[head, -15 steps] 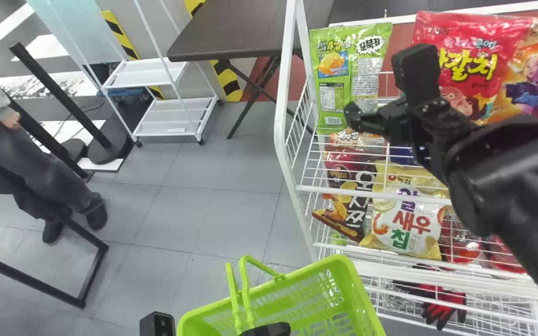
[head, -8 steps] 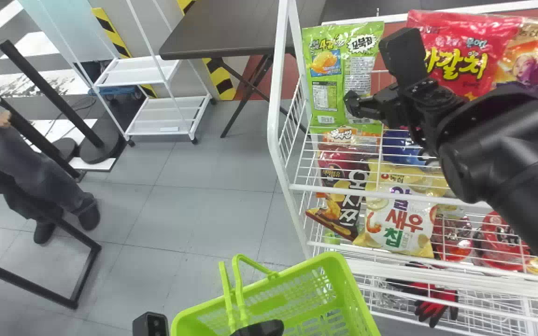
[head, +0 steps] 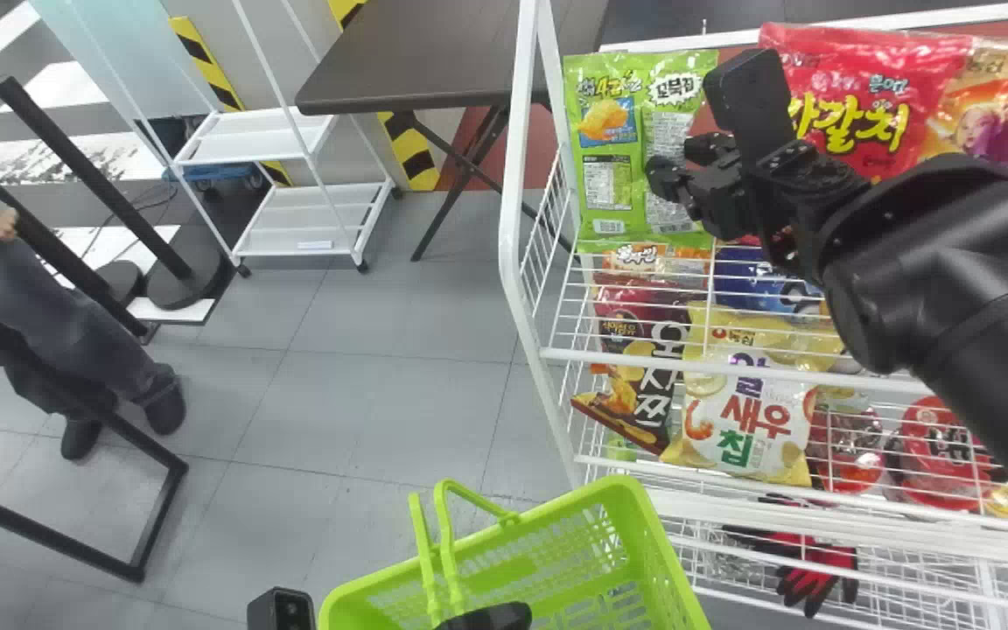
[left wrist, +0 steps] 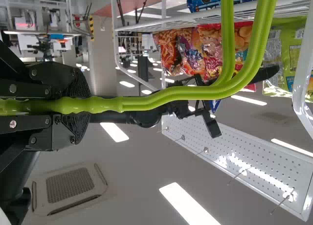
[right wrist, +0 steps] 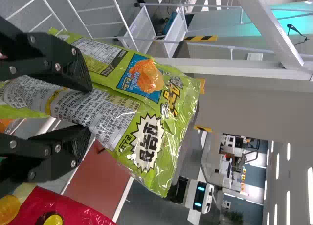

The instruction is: Hold basket handle with left hand then pick Gkobukchip with right hand and place into basket

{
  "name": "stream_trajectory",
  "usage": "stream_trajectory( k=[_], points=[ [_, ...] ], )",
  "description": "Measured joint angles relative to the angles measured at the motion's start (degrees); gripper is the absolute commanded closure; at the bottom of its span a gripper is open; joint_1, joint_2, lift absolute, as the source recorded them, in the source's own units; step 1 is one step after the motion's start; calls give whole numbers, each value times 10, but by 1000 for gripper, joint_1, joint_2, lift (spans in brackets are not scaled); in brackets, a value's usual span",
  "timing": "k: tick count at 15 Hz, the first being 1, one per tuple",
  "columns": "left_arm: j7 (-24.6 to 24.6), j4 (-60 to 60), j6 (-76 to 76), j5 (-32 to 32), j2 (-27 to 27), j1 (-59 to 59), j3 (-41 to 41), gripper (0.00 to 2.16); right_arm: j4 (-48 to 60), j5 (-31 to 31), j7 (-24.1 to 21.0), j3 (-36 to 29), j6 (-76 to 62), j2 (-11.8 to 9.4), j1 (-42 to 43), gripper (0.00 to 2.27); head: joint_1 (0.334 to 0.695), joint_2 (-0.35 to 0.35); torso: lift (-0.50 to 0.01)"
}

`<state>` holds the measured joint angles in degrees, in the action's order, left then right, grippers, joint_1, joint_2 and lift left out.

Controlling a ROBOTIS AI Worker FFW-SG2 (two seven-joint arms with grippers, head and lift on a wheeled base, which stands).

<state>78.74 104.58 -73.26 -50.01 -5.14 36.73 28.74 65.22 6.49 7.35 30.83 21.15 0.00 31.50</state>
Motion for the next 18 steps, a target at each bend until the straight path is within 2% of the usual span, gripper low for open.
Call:
stream_trajectory(
  k=[4,7,15,18],
  points=[
    [0,0,0,0,-1,0,0,2148,8,-4,-4,-1,0,0,-16,2243,695,305,0],
    [1,0,-1,0,-1,0,0,2148,60,-17,-9,-9,8,0,-52,2243,695,314,0],
    [0,-3,0,-1,-2,-2,0,2148,315,-75,-9,-45,142,0,-194,2243,695,334,0],
    [-1,-3,0,-1,-2,-2,0,2148,418,-86,-9,-71,223,0,-253,2243,695,314,0]
  ],
)
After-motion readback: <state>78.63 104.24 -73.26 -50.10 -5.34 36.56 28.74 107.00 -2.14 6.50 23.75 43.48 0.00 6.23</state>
